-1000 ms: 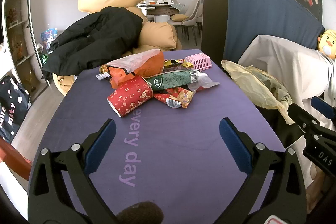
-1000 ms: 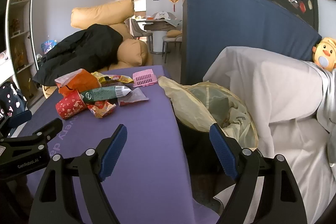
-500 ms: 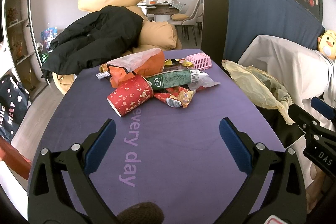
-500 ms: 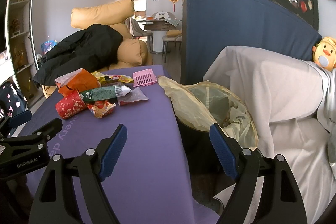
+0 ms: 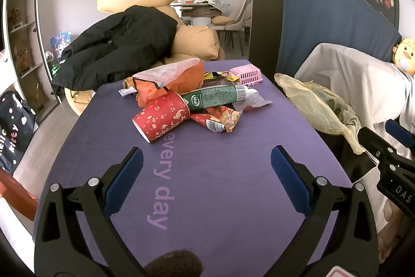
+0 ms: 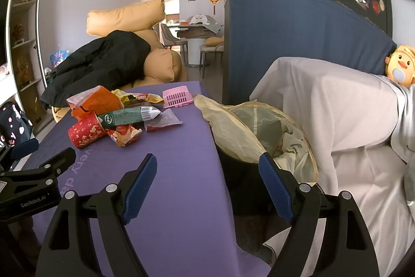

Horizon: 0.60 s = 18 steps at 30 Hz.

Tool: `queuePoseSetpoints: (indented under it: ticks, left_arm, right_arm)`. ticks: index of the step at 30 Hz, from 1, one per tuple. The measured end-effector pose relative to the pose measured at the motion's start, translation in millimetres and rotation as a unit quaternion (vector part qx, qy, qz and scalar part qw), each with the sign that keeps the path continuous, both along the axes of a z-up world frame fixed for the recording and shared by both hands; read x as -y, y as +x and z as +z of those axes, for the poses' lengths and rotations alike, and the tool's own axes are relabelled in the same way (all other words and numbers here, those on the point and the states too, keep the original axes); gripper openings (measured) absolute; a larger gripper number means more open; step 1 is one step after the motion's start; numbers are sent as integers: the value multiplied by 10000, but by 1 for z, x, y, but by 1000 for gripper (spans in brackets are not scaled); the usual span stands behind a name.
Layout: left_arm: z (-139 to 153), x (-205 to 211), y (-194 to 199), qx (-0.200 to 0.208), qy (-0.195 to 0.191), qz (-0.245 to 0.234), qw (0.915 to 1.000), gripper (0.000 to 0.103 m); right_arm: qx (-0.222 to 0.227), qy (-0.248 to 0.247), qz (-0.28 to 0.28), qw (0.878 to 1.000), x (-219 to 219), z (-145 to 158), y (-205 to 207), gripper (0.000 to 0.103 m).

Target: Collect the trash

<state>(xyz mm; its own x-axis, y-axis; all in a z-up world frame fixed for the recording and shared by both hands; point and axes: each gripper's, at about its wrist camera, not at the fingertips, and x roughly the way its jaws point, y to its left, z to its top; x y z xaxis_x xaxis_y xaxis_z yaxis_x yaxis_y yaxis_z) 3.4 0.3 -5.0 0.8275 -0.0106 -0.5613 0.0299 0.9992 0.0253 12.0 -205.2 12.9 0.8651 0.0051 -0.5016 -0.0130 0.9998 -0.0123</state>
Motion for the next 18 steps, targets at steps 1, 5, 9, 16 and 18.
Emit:
queuePoseSetpoints:
  ticks: [1, 5, 9, 16, 18]
  left_arm:
    - [0, 0, 0, 0, -1, -2, 10000, 95]
    - [0, -1, 0, -4, -2, -3, 10000, 95]
    - [0, -1, 1, -8, -5, -3, 10000, 95]
    - [0, -1, 1, -11, -9, -7, 10000, 95]
    - [1, -2, 1, -10, -11, -5, 10000, 95]
  right_arm:
    - [0, -1, 1, 10000, 0, 0, 0, 77]
    - [-5, 5, 1, 10000, 0, 0, 0, 77]
    - [-3, 3, 4, 10000, 0, 0, 0, 77]
    - [-9, 11, -3, 10000, 1, 0, 0, 77]
    - [-1, 3, -5, 10000, 1, 0, 0, 77]
